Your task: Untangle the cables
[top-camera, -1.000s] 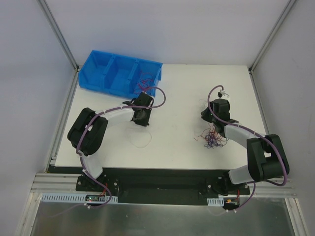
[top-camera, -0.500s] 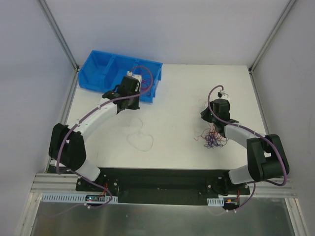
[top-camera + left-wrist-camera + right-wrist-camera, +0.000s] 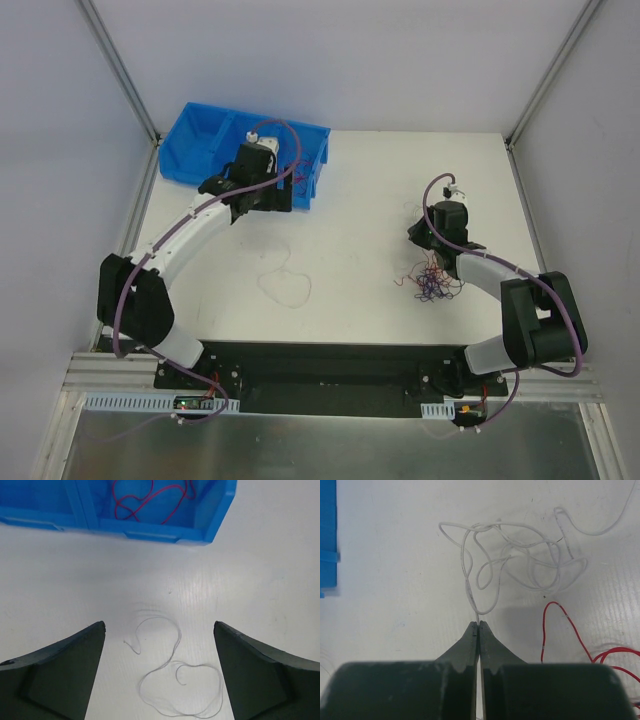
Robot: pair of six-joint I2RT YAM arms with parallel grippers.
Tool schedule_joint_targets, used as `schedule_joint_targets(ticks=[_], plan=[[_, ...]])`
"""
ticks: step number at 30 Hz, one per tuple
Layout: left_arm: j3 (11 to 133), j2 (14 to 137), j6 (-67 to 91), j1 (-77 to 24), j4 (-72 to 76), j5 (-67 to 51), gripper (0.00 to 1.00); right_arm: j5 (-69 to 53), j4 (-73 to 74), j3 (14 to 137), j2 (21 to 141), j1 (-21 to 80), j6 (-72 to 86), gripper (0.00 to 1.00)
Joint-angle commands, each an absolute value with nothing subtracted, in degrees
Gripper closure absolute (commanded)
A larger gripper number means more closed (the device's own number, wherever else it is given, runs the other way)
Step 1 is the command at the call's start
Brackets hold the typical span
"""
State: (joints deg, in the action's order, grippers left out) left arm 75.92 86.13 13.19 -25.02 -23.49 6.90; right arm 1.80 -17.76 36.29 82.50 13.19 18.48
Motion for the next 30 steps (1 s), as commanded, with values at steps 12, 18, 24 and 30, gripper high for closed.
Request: schedule_joint_targets(ticks=[12,18,24,30], plan=[[66.9,102.1,16.6,-21.1,-21.0,1.9,0.31,0.6,-20.7,37.7,83.2,12.3,19.2,0.99],[65.0,101.6,16.3,-21.0,-20.3,-2.5,0.73,0.5,-20.9,37.4,83.1,12.1,19.3,0.99],[65.5,88.5,13.5,-19.8,-21.3,4.5,1.0,-1.5,-21.2,37.4,83.1,12.1,19.4,1.0],[74.1,77.4,9.2,-18.9,-19.4,19.8,1.0,-1.8,-21.2,37.4,83.5,12.1,19.6,0.99]])
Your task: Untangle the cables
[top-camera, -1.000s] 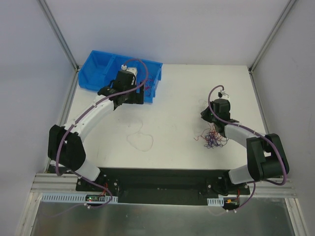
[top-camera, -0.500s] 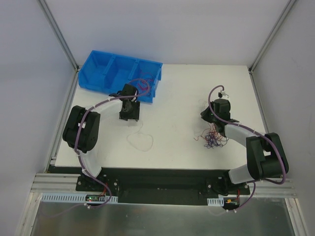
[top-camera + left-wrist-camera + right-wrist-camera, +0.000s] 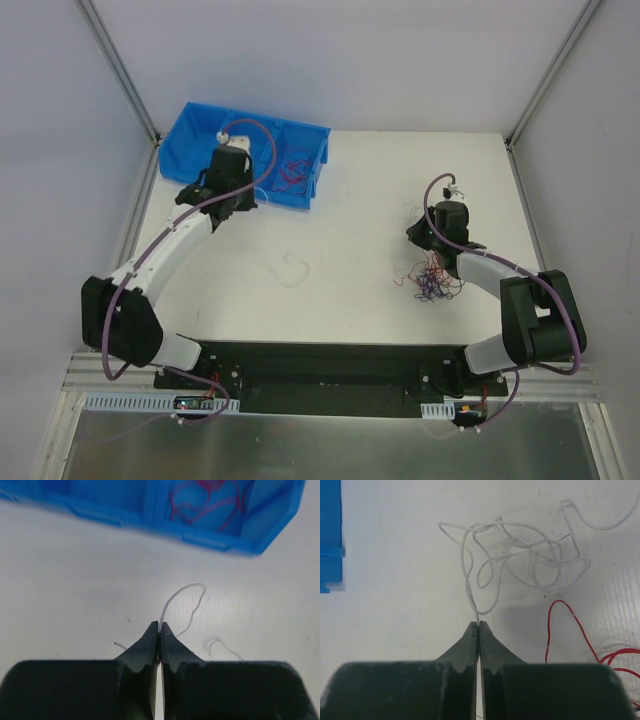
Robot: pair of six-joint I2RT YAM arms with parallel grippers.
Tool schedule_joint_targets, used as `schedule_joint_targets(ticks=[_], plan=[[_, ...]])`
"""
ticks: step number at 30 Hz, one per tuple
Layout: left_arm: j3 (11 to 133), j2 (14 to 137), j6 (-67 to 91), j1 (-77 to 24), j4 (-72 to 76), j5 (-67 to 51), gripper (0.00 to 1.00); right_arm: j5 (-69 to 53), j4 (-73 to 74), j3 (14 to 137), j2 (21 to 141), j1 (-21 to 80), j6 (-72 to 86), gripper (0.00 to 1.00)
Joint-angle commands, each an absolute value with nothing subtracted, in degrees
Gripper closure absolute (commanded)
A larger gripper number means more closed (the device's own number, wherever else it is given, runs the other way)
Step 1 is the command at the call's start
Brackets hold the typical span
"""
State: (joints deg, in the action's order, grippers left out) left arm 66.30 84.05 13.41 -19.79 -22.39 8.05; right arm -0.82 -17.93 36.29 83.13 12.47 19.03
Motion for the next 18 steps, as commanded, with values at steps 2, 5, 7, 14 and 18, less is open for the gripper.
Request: schedule_joint_targets(ticks=[2,5,7,14,18], plan=[[78.3,77.5,6.6,-18.5,-17.2,23.6,1.0,-1.8,-21.2,37.5,83.4,12.0,19.6,0.99],[84.4,79.2,4.7,-16.7,-13.2,27.5,1.0,-1.8,-21.2,37.5,83.6,12.0,19.7,0.99],[88.0,80.5,4.6,-15.3,-10.4,27.9,1.0,-2.0,-21.2,37.7,83.8,12.0,19.7,0.99],[103.7,89.6,5.2,-12.5,-5.1,25.2,1.0,-3.2,-21.1,38.8,85.3,12.0,19.6,0.99],[112.9,95.2,2.9,-12.2,-2.9,24.0,1.0,-3.8,-21.1,39.3,85.8,11.9,19.5,0.99]])
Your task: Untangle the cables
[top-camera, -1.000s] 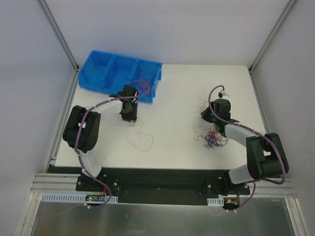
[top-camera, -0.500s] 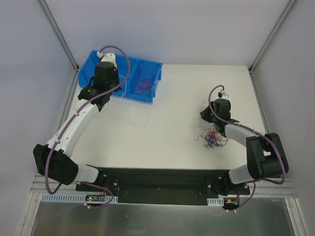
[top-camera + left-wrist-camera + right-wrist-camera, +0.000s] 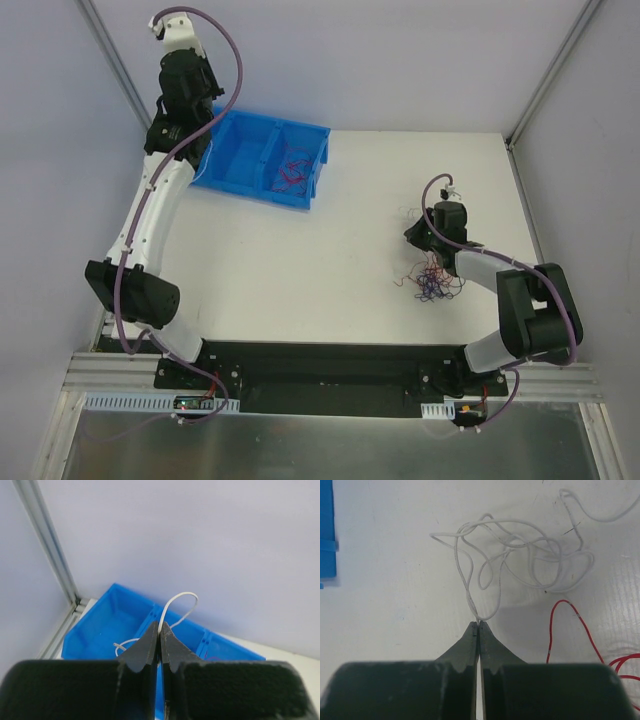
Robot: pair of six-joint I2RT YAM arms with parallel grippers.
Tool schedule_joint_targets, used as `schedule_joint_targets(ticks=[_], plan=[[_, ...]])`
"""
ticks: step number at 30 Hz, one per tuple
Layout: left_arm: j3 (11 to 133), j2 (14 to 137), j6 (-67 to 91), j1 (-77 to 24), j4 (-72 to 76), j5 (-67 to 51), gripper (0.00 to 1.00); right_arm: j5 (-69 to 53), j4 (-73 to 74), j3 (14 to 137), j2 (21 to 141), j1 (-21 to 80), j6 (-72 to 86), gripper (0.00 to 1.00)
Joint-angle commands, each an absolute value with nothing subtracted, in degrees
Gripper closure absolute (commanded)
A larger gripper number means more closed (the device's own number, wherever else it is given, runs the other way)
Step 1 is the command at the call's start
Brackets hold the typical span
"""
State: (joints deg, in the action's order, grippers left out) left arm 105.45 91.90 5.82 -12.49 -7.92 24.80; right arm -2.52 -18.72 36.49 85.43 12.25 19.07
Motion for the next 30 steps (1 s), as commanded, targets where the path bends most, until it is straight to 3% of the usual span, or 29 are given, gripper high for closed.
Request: schedule_joint_targets(ticks=[1,8,20,30], plan=[[114.6,96.6,2.2,-12.0,-2.3,23.7,1.0,-3.9,-21.1,39.4,85.8,11.9,19.5,0.99],[120.8,103.3,-1.4,-10.9,3.4,21.7,1.0,-4.7,-21.2,39.6,86.2,11.6,19.5,0.99],[108.7,108.9,4.8,-7.6,8.5,21.6,1.0,-5.6,-21.1,40.1,87.2,10.9,20.0,0.99],[107.3,108.5,9.8,-4.0,5.9,21.9,1.0,-6.5,-21.1,40.5,87.5,10.8,20.2,0.99]])
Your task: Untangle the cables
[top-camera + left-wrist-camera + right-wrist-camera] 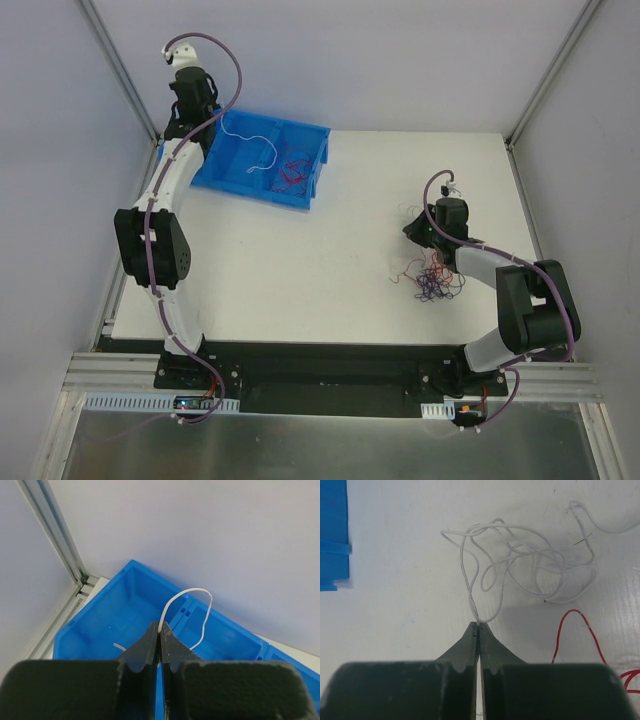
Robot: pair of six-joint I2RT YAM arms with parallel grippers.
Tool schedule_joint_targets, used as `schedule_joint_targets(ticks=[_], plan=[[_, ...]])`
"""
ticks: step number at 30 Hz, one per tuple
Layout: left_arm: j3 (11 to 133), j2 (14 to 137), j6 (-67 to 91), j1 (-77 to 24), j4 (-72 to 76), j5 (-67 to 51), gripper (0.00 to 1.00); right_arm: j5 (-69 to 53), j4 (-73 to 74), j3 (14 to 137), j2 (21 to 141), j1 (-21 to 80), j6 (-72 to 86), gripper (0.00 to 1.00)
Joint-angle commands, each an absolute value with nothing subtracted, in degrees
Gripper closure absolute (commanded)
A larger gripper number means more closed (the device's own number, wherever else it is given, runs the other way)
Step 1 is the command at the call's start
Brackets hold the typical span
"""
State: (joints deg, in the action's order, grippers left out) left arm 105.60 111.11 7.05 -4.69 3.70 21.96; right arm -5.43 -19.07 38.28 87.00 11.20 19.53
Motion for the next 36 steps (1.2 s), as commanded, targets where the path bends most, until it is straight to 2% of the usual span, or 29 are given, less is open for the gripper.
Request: schedule_joint_targets(ticks=[1,7,12,23,27,33,34,35,36], plan=[[107.8,108.2,9.5,-3.8,5.8,22.0,1.0,-6.6,-21.1,40.4,87.5,10.7,20.2,0.99],[112.1,108.0,7.0,-3.1,5.8,21.5,1.0,-6.5,-21.2,40.3,87.3,10.7,20.3,0.99],[110.2,109.3,9.1,-2.8,5.6,19.3,1.0,-6.7,-21.1,40.4,87.5,10.8,20.3,0.99],[108.1,116.8,15.8,-2.8,1.1,5.7,1.0,-6.9,-21.1,40.5,87.6,10.5,20.5,0.99],[107.8,120.6,16.4,-2.8,-1.3,-3.8,1.0,-7.1,-21.1,40.3,87.6,10.5,20.6,0.99],[109.6,123.3,17.8,-2.8,-6.9,-6.4,1.0,-7.5,-21.1,40.4,87.8,10.4,20.7,0.99],[109.7,123.2,17.7,-2.8,-7.2,-7.3,0.97,-7.5,-21.1,40.4,87.7,10.5,20.7,0.99],[109.9,122.9,17.5,-2.7,-7.9,-8.0,0.9,-7.6,-21.2,40.5,88.0,10.4,20.7,0.99],[110.1,122.3,17.4,-2.6,-8.5,-8.6,0.76,-7.9,-21.1,40.6,88.2,10.4,20.7,0.99]])
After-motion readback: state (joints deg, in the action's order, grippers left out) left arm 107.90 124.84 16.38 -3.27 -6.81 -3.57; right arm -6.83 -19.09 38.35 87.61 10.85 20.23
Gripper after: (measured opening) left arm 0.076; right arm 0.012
